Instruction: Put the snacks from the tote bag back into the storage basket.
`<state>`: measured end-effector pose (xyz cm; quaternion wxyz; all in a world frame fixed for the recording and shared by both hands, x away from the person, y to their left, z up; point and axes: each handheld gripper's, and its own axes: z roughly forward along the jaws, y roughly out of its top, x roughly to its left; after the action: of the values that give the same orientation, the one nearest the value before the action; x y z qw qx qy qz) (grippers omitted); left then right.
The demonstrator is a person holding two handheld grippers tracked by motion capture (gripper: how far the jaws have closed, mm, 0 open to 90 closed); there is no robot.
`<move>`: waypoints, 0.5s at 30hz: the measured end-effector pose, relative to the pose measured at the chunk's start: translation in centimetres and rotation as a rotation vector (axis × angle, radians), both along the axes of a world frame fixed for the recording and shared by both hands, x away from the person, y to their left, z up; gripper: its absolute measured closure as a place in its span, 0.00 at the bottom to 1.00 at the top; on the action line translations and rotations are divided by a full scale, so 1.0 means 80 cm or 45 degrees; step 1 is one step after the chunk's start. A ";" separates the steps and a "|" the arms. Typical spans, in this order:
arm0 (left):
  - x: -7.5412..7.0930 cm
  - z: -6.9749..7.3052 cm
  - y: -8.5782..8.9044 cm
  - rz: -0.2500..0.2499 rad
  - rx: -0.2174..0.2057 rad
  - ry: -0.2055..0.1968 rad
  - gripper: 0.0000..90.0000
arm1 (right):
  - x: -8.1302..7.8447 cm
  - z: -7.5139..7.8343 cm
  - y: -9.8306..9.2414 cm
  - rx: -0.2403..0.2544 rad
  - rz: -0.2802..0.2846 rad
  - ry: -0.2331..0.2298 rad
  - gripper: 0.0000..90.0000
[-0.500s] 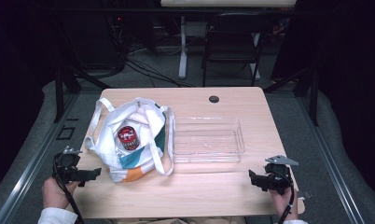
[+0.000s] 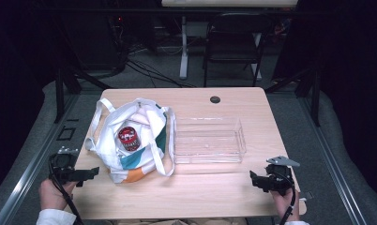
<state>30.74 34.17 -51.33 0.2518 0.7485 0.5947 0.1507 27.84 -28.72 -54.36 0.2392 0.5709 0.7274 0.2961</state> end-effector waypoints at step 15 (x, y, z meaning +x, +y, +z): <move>-0.003 0.022 -0.008 -0.011 0.029 -0.045 0.00 | 0.000 0.000 0.002 -0.008 0.006 0.003 0.16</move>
<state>30.49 33.51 -49.55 0.2544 0.7510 0.5853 0.1695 27.82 -28.59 -54.37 0.2394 0.5688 0.7300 0.2937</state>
